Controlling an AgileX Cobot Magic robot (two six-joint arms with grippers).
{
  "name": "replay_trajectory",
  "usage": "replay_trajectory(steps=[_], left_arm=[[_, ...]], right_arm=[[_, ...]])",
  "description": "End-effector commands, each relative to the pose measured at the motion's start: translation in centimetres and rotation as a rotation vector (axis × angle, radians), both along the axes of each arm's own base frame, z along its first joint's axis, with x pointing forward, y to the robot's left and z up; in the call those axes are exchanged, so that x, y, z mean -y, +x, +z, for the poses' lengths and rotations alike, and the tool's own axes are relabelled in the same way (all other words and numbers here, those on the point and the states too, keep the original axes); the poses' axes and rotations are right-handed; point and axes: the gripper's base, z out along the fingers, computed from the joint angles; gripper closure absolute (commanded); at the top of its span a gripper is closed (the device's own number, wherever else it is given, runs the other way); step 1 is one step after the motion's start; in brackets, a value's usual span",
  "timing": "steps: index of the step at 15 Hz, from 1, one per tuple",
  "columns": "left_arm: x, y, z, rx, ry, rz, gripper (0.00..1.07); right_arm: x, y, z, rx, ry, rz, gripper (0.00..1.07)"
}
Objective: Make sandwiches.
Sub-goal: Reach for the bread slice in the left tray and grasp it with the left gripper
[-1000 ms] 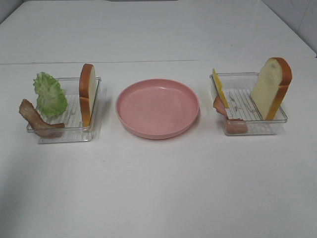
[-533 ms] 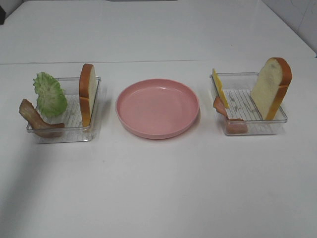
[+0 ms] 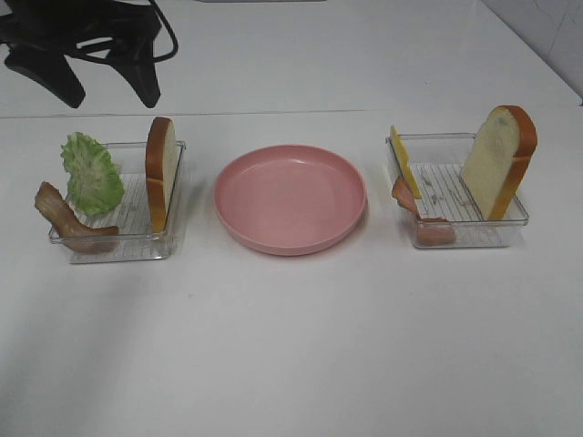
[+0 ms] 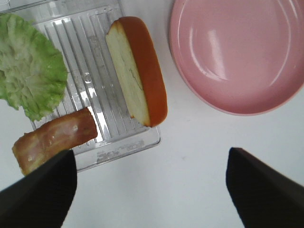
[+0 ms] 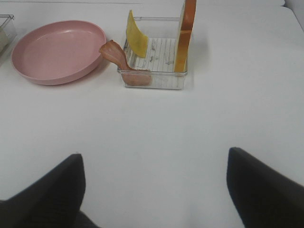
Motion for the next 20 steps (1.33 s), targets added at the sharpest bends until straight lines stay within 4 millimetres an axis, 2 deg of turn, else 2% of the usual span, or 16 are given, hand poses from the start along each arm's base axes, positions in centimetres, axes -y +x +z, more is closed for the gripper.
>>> replay_trajectory(steps=[1, 4, 5, 14, 15, 16, 17, 20], left_arm=[[2.2, 1.0, -1.4, -0.043, 0.070, 0.017, 0.26], [4.6, 2.3, -3.4, -0.057, 0.137, 0.022, 0.26], [4.8, 2.5, -4.1, -0.069, 0.144, 0.029, 0.26], [5.1, 4.2, -8.3, -0.078, 0.187, 0.058, 0.29], [5.1, 4.3, -8.7, -0.085, 0.190, 0.059, 0.37], [5.1, 4.3, -8.7, -0.083, 0.189, 0.059, 0.39], [5.1, 4.3, -8.7, -0.084, 0.190, 0.059, 0.46], [5.1, 4.3, -8.7, -0.084, 0.192, 0.059, 0.74]], right_arm=[[0.0, -0.2, 0.0, 0.022, -0.002, 0.004, 0.30], [0.0, -0.2, 0.0, 0.022, -0.002, 0.004, 0.30], [0.0, -0.2, 0.0, 0.022, -0.001, 0.004, 0.30], [0.0, -0.2, 0.0, 0.022, -0.002, 0.004, 0.30], [0.0, -0.2, 0.0, 0.022, -0.001, 0.004, 0.30], [0.0, -0.2, 0.0, 0.022, -0.001, 0.004, 0.30], [0.0, -0.2, 0.0, 0.022, -0.001, 0.004, 0.30], [0.0, -0.2, 0.0, 0.022, -0.001, 0.004, 0.30]])
